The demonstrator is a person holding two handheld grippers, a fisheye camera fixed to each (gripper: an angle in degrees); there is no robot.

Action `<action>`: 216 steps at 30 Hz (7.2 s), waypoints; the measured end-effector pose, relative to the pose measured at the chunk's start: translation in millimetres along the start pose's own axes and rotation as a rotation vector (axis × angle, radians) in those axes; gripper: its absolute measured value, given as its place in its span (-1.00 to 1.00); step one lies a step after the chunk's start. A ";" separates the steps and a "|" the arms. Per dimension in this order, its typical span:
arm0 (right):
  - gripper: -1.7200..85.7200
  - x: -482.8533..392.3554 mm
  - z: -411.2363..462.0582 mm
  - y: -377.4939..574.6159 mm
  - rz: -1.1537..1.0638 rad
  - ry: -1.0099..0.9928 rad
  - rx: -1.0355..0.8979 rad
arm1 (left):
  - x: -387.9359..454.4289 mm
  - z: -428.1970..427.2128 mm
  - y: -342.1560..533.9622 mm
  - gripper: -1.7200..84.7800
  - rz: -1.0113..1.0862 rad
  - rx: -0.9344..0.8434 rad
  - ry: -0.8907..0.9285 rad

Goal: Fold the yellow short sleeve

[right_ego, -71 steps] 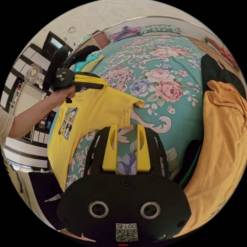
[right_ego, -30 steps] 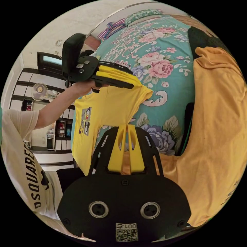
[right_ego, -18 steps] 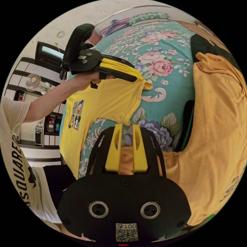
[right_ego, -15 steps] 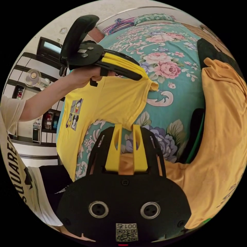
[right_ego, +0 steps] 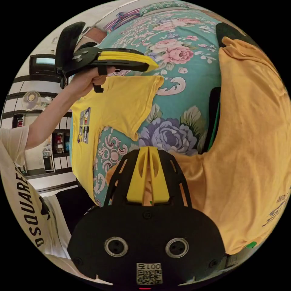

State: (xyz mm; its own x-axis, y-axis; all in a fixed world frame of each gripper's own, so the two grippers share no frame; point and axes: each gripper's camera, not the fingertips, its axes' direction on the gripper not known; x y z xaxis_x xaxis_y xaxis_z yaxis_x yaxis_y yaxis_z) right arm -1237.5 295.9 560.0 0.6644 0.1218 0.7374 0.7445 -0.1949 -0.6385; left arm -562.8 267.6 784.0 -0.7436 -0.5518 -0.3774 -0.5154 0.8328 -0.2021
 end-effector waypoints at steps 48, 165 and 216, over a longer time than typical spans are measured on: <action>-0.93 11.5 528.0 -748.3 -1.068 -0.451 -0.361 | -147.9 -335.4 896.3 -0.83 -1.322 0.479 0.102; -0.92 -99.9 316.6 255.8 0.049 0.502 -0.125 | 68.2 -14.8 902.7 -0.96 -1.097 -0.256 0.230; -0.95 -190.5 62.6 -108.6 -0.741 -0.220 -0.184 | 65.8 85.7 348.3 -0.99 -1.241 0.265 -0.044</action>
State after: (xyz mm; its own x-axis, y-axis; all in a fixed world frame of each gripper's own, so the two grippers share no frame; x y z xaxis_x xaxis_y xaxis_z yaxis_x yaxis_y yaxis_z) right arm -1440.8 354.8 475.1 0.0125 0.4683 0.8835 0.9878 -0.1430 0.0618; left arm -754.7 525.1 611.3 0.1932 -0.9671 0.1654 -0.7485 -0.2542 -0.6124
